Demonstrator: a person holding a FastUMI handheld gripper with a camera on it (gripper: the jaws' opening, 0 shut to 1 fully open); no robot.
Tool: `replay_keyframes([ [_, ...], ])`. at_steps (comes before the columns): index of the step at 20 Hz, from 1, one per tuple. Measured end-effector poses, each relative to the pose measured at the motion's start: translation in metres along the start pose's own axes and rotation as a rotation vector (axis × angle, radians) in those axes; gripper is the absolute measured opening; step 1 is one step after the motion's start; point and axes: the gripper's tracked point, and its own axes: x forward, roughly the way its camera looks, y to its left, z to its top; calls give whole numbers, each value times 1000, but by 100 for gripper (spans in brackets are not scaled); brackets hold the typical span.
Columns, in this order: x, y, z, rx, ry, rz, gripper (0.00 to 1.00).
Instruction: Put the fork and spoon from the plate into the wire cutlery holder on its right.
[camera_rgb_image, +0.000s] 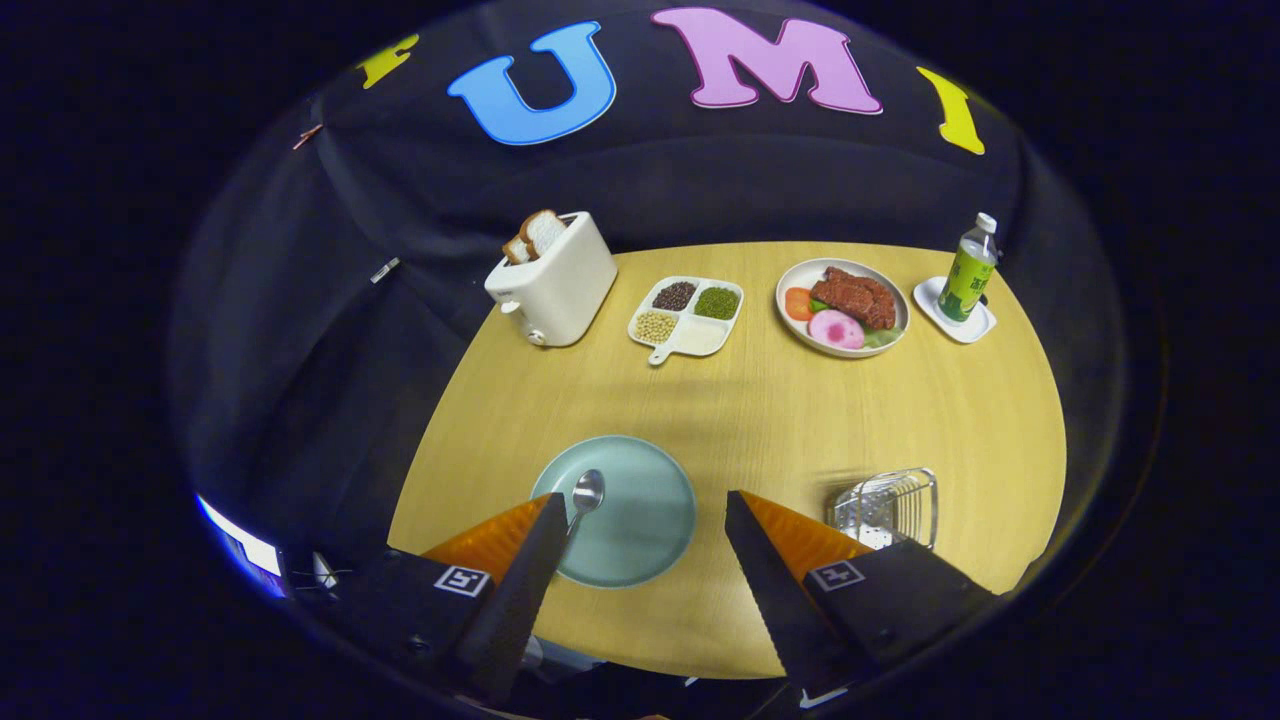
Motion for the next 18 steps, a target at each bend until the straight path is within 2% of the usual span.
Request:
replay_keyframes([
  [6,50,36,-46,55,125,13,99],
  [14,113,46,-95,35,260,-58,99],
  [18,140,45,-122,68,335,-92,99],
])
